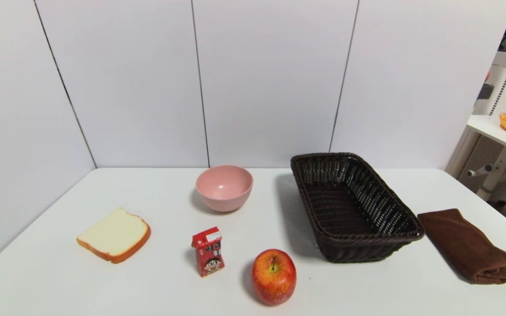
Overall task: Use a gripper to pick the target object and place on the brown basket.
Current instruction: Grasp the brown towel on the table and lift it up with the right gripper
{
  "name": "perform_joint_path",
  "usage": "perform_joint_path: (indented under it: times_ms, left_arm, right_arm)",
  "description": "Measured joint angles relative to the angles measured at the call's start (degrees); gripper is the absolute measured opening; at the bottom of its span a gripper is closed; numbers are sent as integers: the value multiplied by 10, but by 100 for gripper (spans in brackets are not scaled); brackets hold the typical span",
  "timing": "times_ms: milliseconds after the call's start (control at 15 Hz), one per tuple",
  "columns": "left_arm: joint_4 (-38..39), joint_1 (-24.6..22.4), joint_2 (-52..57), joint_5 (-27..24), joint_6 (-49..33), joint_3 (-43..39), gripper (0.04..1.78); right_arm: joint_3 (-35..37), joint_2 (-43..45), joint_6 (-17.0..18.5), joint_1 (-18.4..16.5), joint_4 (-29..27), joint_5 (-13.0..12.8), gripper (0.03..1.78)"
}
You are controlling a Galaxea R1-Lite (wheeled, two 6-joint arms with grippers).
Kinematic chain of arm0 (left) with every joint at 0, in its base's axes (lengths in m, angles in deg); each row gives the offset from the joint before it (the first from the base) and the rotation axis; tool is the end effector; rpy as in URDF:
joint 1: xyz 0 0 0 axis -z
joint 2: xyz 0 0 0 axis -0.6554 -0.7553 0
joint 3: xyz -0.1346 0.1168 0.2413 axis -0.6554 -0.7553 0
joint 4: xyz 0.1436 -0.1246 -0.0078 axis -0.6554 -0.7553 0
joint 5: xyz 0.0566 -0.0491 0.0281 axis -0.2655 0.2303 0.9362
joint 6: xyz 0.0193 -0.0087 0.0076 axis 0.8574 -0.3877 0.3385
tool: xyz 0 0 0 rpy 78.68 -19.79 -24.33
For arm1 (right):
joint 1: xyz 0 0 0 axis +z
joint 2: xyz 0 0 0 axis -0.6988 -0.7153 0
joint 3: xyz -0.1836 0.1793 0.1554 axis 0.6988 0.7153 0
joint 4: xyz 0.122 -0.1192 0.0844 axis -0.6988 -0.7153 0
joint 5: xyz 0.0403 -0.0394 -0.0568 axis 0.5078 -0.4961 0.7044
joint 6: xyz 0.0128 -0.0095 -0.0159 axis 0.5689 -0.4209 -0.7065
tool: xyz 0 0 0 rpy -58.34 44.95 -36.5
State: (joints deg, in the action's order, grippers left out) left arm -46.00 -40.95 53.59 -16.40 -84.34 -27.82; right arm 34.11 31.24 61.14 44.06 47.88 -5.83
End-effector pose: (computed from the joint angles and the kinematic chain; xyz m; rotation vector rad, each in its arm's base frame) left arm -0.0229 -0.0003 0.0760 0.0020 -0.0060 -0.0137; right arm -0.0229 -0.0001 0.0752 -0.0480 0.0039 -0.0098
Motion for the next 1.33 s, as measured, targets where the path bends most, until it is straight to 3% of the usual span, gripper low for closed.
perform_joint_path:
  times_ms: [333,667,1000,1333]
  left_arm:
    - [0,0,0,0,0,0,169]
    - [0,0,0,0,0,0,169]
    - [0,0,0,0,0,0,169]
    - [0,0,0,0,0,0,169]
  right_arm:
    - [-50,-56,2,-1,2,-3,169]
    - [-252,-243,40,-9,-9,-41,169]
    - [-458,-478,75,-70,-17,-52,169]
    - [-581,-691,75,-121,-32,-52,169]
